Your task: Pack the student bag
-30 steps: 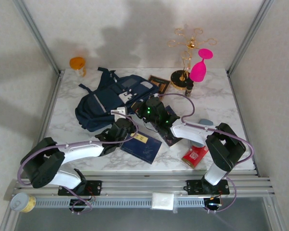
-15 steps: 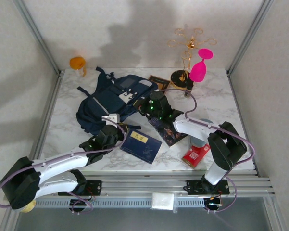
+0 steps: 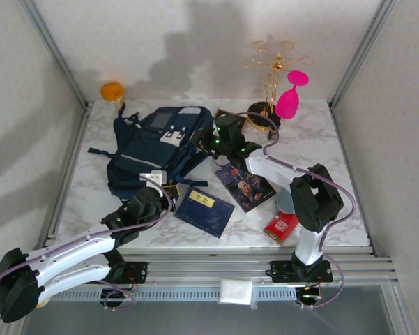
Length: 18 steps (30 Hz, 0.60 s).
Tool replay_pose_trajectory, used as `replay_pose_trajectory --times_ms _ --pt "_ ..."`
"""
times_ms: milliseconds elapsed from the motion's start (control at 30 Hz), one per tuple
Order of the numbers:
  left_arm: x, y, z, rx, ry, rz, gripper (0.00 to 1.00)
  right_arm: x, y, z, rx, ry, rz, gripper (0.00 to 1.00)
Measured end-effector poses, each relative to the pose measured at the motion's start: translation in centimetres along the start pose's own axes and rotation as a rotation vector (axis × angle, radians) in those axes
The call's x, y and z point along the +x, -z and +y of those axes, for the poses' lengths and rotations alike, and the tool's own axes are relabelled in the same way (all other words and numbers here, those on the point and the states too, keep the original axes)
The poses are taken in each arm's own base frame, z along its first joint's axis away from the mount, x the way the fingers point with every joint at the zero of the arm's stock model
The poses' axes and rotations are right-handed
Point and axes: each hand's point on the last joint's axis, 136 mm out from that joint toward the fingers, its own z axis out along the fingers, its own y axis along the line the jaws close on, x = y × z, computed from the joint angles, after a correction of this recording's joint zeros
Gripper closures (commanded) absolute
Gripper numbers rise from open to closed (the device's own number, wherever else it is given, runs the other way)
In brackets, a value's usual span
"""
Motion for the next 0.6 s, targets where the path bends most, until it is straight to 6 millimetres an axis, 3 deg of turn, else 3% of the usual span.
replay_pose_trajectory --times_ms 133,300,467,600 --pt "0.3 -0.6 0.0 -0.018 0.007 0.023 1.00 -0.5 1.8 -1.3 0.029 0.024 -0.021 0.31" --pt "1.0 -1.5 0.2 -0.039 0.014 0.055 1.00 0.0 5.4 -2.4 0.030 0.011 -0.024 0.18" --pt "1.3 -1.8 0.2 -0.044 0.013 0.065 1.00 3.9 7.4 -1.7 -0.043 -0.031 0.036 0.10" --pt "0.8 -1.9 -0.2 -0.036 0.018 0.056 1.00 7.4 6.2 -3.6 -0.010 -0.108 0.105 0.06"
